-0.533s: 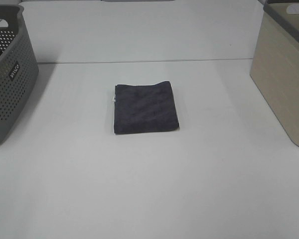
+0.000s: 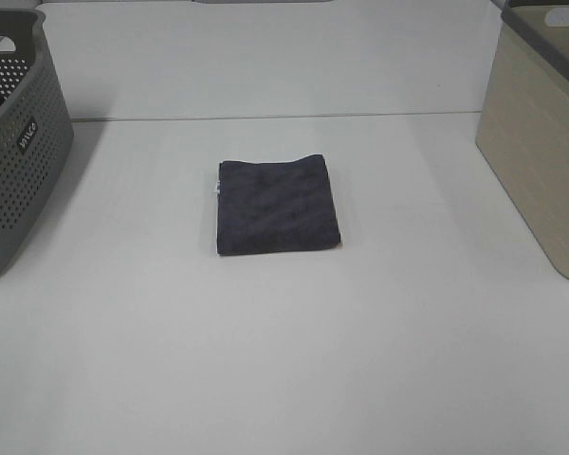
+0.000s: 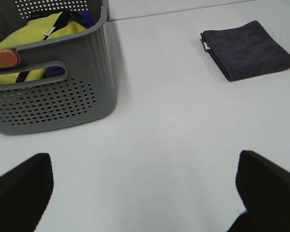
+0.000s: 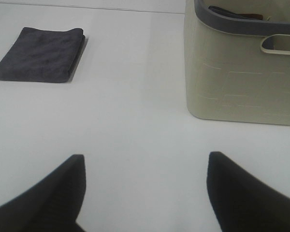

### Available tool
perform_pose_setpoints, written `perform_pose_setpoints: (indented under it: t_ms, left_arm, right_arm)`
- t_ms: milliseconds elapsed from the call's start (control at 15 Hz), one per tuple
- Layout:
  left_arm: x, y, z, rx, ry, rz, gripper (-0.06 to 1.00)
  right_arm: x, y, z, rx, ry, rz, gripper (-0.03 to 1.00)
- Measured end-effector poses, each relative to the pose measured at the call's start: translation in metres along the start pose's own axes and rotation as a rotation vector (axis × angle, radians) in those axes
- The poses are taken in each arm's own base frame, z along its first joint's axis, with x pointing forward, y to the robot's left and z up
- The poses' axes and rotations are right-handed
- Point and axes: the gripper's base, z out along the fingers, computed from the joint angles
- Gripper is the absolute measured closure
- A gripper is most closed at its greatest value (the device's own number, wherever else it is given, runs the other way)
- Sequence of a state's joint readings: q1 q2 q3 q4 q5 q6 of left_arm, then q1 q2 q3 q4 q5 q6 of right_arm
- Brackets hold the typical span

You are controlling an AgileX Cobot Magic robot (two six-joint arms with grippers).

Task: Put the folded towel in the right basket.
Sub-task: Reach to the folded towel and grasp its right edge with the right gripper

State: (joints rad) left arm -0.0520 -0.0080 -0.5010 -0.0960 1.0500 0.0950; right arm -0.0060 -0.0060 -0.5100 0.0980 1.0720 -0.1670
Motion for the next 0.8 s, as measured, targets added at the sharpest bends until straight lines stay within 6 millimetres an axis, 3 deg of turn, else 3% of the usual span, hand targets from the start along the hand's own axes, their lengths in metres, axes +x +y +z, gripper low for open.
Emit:
perform_pose_setpoints:
  t_ms: [800]
  left_arm:
    - [0.0,0.0,0.0,0.0,0.0,0.0,-0.03]
  right_arm:
    - [0.0,0.0,0.0,0.0,0.0,0.0,0.29]
